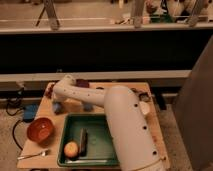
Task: Wipe table surface with sponge
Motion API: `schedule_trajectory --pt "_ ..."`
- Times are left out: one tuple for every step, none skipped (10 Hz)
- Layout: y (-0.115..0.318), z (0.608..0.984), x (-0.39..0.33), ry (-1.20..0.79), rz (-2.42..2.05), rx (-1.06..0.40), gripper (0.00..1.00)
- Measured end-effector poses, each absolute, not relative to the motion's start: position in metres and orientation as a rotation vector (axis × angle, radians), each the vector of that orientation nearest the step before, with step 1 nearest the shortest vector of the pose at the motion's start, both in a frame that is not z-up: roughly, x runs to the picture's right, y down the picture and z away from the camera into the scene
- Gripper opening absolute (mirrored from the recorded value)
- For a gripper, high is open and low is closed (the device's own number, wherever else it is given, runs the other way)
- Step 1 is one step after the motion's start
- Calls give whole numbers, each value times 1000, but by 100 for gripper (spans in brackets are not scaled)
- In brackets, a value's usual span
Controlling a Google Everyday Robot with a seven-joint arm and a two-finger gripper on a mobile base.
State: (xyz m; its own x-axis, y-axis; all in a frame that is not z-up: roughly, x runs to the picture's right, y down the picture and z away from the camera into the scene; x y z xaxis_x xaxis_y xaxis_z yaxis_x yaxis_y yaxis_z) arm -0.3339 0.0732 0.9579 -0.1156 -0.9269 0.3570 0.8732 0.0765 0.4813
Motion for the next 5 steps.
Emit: schedule_trajectory --pt "74 956 -338 -720 -1539 101 0" --pt "76 954 -341 -734 -1550 102 0" --pt "81 950 -344 -752 -1564 103 0" --pt "87 945 -347 -773 -1572 105 0" --pt "90 941 -346 -790 -1572 116 0"
